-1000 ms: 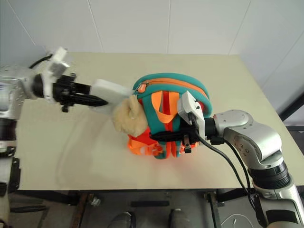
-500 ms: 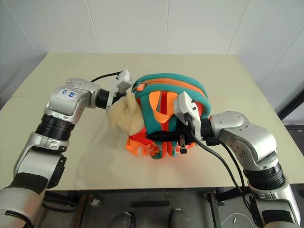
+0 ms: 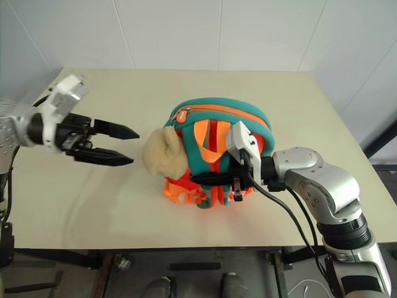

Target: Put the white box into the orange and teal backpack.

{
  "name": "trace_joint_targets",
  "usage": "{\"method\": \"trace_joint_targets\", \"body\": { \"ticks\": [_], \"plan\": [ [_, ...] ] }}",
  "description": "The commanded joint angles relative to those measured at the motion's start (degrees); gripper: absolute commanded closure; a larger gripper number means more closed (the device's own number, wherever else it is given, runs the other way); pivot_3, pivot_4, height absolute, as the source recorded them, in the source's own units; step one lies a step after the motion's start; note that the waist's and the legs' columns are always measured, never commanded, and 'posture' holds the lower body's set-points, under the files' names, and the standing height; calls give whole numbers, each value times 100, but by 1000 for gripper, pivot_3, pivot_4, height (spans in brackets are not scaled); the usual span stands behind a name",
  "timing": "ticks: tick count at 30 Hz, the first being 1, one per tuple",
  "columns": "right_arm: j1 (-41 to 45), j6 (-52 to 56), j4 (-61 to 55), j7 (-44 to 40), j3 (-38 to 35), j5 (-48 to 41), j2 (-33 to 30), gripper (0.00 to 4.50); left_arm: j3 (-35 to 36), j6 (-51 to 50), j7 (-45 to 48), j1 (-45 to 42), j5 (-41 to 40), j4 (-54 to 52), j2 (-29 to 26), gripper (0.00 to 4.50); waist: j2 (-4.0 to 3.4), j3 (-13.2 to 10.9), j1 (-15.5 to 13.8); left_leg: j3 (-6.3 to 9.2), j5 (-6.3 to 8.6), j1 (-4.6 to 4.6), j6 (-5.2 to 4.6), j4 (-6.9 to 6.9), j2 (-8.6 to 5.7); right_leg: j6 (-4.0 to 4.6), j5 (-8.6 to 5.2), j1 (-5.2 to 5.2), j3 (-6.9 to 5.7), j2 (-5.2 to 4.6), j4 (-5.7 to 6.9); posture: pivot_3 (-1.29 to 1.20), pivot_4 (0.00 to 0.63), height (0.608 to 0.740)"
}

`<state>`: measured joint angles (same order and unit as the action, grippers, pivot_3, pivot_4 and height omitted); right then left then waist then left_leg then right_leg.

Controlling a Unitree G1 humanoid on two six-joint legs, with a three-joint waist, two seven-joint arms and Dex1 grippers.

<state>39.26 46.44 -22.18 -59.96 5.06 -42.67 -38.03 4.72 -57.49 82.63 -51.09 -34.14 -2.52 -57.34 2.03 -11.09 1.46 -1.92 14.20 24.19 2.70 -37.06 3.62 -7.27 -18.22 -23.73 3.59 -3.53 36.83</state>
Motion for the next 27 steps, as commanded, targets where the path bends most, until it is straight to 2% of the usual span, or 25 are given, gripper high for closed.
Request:
{"method": "trace_joint_targets", "body": {
  "ticks": [1, 3, 8, 11, 19, 22, 24, 27],
  "plan": [
    [62, -106, -30, -44, -28, -19, 36, 4500, 446, -464, -641, 82, -582, -787, 206, 16, 1, 0, 1, 0, 0, 0, 0, -4, 0, 0, 0, 1, 0, 0, 1, 0, 150, 740],
    [89, -127, 7, -63, 1, 4, 57, 4500, 505, -631, -1287, 46, -701, -990, 654, 16, 1, 0, -2, 1, 0, -6, 0, -9, -1, -2, 1, 9, 1, -1, 3, 0, 150, 740],
    [122, -157, 38, -65, 23, 52, 85, 4500, 273, -816, -2137, -14, -848, -1298, 1357, 16, 0, 0, 36, 6, -1, -11, 1, -14, -1, -9, 5, 10, 4, 5, 17, 0, 150, 740],
    [103, -155, 11, -42, 3, 67, 74, 4500, -1, -783, -2404, -104, -741, -1237, 1564, 565, 1, 0, 14, 8, -1, -12, 1, -10, 1, -8, 5, 8, 5, 8, 18, 0, 150, 740],
    [-5, -105, -110, 81, -69, 33, 60, 4500, -251, -961, -2482, -201, -828, -1120, 1351, 2952, 1, 0, 6, 7, -1, -11, 2, -10, -1, -7, 5, 9, 5, 7, 12, 0, 150, 740],
    [-42, -90, -150, 125, -90, 8, 54, 4500, -284, -1031, -2451, -252, -884, -1117, 1258, 3647, 1, 0, 11, 6, -1, -11, 2, -10, -1, -7, 5, 9, 5, 7, 10, 0, 150, 740],
    [-55, -87, -161, 137, -96, 2, 45, 4500, -282, -1077, -2438, -299, -913, -1102, 1214, 3983, 1, 0, 11, 7, -1, -11, 2, -9, -1, -7, 4, 9, 5, 7, 10, 0, 150, 740],
    [-97, -85, -180, 154, -118, -15, 23, 4500, -203, -1200, -2343, -421, -1012, -1035, 1014, 4129, 1, 0, 12, 6, -1, -11, 2, -8, -1, -7, 4, 9, 5, 7, 10, 0, 150, 740]
  ]
}}
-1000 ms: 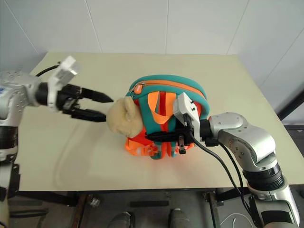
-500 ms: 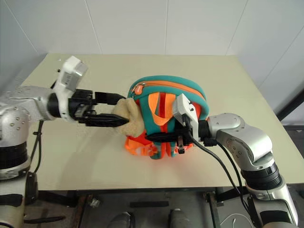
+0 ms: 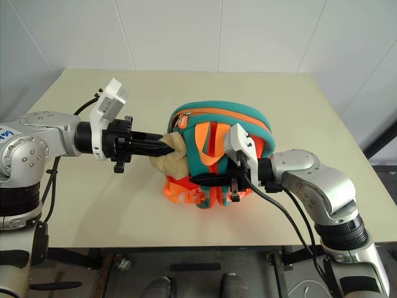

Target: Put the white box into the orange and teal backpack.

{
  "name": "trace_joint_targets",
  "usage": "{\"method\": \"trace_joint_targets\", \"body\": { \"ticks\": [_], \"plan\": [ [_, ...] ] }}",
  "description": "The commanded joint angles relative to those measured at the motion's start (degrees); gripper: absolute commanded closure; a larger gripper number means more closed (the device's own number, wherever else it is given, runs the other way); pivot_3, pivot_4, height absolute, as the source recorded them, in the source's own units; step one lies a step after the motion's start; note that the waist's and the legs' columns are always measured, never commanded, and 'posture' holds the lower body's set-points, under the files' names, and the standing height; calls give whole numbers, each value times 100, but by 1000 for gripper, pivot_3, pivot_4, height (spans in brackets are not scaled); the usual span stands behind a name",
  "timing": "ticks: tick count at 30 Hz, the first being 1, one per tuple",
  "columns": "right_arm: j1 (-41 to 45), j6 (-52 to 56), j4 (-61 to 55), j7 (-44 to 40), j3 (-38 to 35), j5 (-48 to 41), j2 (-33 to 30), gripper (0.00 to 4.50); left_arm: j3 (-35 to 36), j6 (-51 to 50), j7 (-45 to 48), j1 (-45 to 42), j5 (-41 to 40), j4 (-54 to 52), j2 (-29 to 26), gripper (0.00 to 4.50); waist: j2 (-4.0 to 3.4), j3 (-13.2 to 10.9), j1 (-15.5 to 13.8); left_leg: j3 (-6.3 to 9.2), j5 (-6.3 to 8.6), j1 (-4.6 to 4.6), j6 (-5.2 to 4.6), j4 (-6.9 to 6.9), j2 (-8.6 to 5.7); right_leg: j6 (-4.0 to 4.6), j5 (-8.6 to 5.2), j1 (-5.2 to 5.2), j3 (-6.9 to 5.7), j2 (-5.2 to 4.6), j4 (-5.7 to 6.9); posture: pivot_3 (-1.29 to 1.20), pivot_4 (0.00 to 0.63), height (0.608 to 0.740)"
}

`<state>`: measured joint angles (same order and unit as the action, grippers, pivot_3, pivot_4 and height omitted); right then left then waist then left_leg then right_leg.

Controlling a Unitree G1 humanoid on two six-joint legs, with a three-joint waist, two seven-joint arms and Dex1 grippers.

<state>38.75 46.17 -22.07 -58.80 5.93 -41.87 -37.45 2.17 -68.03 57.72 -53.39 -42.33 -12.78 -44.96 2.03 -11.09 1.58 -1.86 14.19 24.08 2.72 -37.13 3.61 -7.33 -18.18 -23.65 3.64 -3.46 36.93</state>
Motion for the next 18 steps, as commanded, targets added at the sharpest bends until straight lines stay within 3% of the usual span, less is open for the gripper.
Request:
{"method": "trace_joint_targets", "body": {
  "ticks": [1, 9, 18],
  "plan": [
    [-63, -57, -203, 42, -214, -104, -44, 4500, 93, -206, 186, -228, -246, 13, -309, 4137, 0, 0, 5, 0, 0, 0, 0, 0, 0, 0, 0, 0, 0, 0, -1, 0, 150, 740],
    [-287, -7, -306, 10, -301, -229, -104, 4500, 475, -81, 435, -530, -390, 708, -892, 4154, -1, -1, 17, -1, 0, 2, 0, 9, 2, 6, -4, -8, 0, 3, -1, 0, 150, 740],
    [-480, 93, -502, 182, -356, -420, -72, 4500, 157, 581, 827, -575, 174, 1882, -1353, 4203, -1, -1, -11, -4, 1, 4, 1, 6, 2, 11, -7, -10, -1, 2, -2, 0, 150, 740]
  ]
}}
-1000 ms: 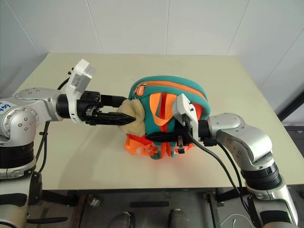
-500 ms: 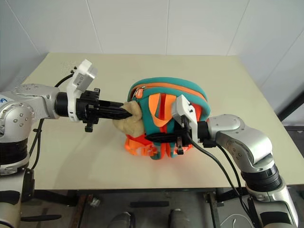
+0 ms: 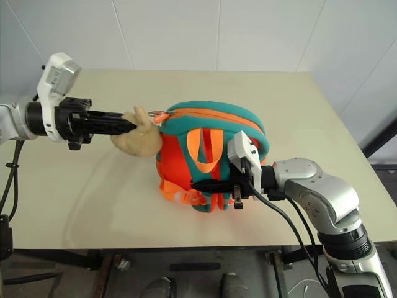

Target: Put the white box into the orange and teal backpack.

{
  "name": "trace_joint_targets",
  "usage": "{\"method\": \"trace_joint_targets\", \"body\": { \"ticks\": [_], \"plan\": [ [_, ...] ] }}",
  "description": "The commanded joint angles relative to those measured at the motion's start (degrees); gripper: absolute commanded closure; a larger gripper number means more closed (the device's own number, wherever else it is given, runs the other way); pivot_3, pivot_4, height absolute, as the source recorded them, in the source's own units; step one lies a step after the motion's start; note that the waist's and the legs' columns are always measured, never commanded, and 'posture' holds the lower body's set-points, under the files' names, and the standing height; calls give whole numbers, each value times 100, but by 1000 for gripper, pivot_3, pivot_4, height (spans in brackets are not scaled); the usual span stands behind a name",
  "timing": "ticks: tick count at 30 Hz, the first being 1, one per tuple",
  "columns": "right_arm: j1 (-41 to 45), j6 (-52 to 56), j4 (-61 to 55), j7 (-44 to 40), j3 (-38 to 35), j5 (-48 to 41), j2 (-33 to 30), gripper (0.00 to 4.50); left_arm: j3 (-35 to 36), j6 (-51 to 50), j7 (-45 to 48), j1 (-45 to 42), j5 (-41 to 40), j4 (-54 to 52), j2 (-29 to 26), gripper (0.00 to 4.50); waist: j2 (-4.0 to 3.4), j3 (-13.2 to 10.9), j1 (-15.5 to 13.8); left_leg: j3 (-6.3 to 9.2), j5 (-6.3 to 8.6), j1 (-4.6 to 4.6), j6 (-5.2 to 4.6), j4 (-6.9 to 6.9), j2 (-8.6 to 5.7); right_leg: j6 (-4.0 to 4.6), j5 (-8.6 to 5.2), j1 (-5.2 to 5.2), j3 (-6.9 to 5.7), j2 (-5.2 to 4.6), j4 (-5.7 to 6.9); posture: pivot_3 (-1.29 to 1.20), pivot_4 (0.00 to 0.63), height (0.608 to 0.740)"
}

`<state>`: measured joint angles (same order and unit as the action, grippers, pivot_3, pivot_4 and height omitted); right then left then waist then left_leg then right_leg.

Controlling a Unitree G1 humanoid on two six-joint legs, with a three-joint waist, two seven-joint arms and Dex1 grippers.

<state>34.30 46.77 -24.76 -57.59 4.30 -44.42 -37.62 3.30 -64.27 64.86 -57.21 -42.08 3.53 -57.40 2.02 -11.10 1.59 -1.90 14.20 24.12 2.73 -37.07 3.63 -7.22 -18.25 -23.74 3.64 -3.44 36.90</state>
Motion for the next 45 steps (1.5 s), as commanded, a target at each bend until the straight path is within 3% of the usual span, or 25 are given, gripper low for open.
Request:
{"method": "trace_joint_targets", "body": {
  "ticks": [1, 10, 23, 27, 32, 34, 40, 45],
  "plan": [
    [-60, 50, -267, 89, -200, -193, -53, 4500, 26, 237, 171, -240, 189, 442, -85, 4204, 0, 0, -17, 0, 0, 1, 0, -2, 0, 0, 0, 1, -1, 0, 0, 0, 150, 740],
    [-240, 124, -502, 338, -216, -337, -63, 4500, -994, 1010, 847, 100, 1279, 1358, -223, 4206, 0, 0, 5, 0, 0, 1, 0, 4, 1, 1, -1, -1, -1, 1, 0, 0, 150, 740],
    [-256, 203, -555, 468, -201, -480, -49, 4500, -2238, 1941, 1173, 107, 2767, 2005, 352, 4208, 0, 0, -4, 0, 1, 2, -1, 1, 1, 3, -2, 0, -1, 0, 0, 0, 150, 740],
    [-245, 228, -539, 497, -218, -496, -74, 4500, -2167, 1969, 1020, 206, 2911, 2038, 548, 4208, 1, 0, 6, 0, 1, 2, -1, 2, 1, 3, -1, -1, -1, 1, 1, 0, 150, 740],
    [-188, 323, -466, 529, -320, -490, -270, 4500, -1294, 1715, 942, 477, 2278, 1735, 660, 4208, 1, 0, 3, 0, 1, 2, -2, 2, 3, 2, -1, -1, -1, 0, 4, 0, 150, 740],
    [-192, 414, -446, 414, -445, -554, -522, 3860, -770, 1787, 999, 678, 1915, 1446, 676, 4208, 1, 0, -3, 0, 1, 4, -2, -1, 3, 2, -1, -1, -1, -1, 2, 0, 150, 740],
    [-555, 625, -513, -45, -1053, -653, -1611, 1838, 142, 1636, 730, 1478, 1622, 825, 295, 2202, 1, -1, -19, -1, 3, 5, -4, 1, 1, 2, -1, 1, -3, -7, -4, 0, 150, 740],
    [-1095, 472, -182, -515, -1810, -373, -2697, 68, 1097, 2484, 670, 2115, 1402, 855, 304, 575, 1, -1, -9, -2, 5, 1, -8, -1, 4, 4, -2, 2, -4, -6, -2, 0, 150, 740]
  ]
}}
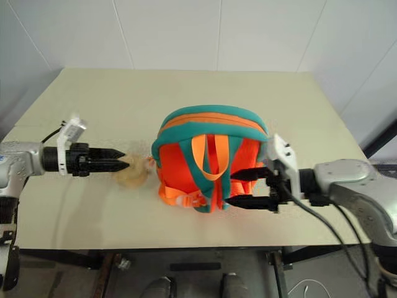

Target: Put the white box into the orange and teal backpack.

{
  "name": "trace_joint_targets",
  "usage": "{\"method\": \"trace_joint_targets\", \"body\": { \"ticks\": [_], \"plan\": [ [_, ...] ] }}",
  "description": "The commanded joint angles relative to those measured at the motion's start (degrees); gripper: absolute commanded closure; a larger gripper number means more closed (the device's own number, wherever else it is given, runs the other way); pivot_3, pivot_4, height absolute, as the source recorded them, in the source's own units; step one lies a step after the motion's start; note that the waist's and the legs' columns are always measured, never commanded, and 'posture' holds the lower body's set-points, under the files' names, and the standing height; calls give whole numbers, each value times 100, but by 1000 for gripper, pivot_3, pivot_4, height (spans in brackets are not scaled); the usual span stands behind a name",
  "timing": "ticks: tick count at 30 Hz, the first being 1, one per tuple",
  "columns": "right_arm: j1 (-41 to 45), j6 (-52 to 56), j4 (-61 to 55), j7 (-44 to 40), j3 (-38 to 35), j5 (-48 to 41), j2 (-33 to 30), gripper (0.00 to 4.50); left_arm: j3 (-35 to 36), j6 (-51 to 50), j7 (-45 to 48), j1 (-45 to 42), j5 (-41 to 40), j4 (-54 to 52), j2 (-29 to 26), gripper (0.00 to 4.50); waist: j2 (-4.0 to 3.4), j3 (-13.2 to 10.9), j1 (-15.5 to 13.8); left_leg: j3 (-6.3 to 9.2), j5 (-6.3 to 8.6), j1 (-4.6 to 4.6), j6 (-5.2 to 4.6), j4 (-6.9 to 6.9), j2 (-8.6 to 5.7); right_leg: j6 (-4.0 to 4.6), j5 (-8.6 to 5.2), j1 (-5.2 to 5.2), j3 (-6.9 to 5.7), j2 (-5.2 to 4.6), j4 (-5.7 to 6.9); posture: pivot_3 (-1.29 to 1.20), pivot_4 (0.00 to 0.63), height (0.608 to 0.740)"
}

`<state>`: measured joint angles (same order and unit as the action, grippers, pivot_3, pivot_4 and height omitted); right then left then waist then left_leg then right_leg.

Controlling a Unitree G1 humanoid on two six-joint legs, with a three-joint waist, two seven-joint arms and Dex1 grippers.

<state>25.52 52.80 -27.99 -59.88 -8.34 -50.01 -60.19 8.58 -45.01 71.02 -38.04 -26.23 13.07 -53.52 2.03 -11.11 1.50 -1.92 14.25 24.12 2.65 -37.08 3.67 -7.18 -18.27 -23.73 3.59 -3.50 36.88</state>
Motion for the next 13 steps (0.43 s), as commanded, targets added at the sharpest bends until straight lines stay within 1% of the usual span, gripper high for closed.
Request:
{"method": "trace_joint_targets", "body": {
  "ticks": [1, 2, 3, 4, 6, 9, 13],
  "plan": [
    [-303, -222, 254, -376, -620, 280, -575, 0, 628, 691, 54, 242, -197, -75, -63, 288, 0, 0, 3, -3, 0, -2, 0, 0, 0, 1, 0, 0, 0, -2, -1, 0, 150, 740],
    [-416, -307, 333, -437, -707, 376, -691, 0, 740, 899, 99, 300, -240, -38, -23, 20, 0, 0, 2, -4, 0, -4, 0, -1, 0, 2, -1, 2, 0, -2, -2, 0, 150, 740],
    [-476, -401, 435, -507, -743, 458, -767, 0, 787, 1036, 110, 308, -261, -13, 23, 20, 0, 0, 2, -5, 0, -4, 0, -2, 0, 2, 0, 2, 0, -2, -1, 0, 150, 740],
    [-594, -509, 622, -535, -879, 620, -861, 0, 1058, 1430, 96, 317, -359, 99, 157, 20, 0, 0, 3, -5, 0, -5, 0, -4, 0, 2, 0, 2, 0, -3, -1, 0, 150, 740],
    [-755, -813, 1062, -527, -1150, 926, -896, 0, 1353, 1991, 219, 369, -420, 345, 221, 20, 1, 0, 0, -7, 0, -6, 0, -5, 0, 2, 1, 3, 1, -3, 0, 0, 150, 740],
    [-698, -1244, 1671, -319, -1391, 1065, -527, 0, 1473, 2380, 191, 321, -439, 570, 309, 20, 2, 1, 4, -11, 0, -5, 0, -5, -2, 0, 2, 2, 2, -5, -2, 0, 150, 740],
    [-537, -1574, 2113, -252, -1292, 1254, -287, 0, 1607, 2415, 123, 419, -535, 430, 266, 20, 2, 1, 9, -11, 0, -6, 1, -2, -1, -3, 4, 3, 2, -3, -1, 0, 150, 740]
  ]
}}
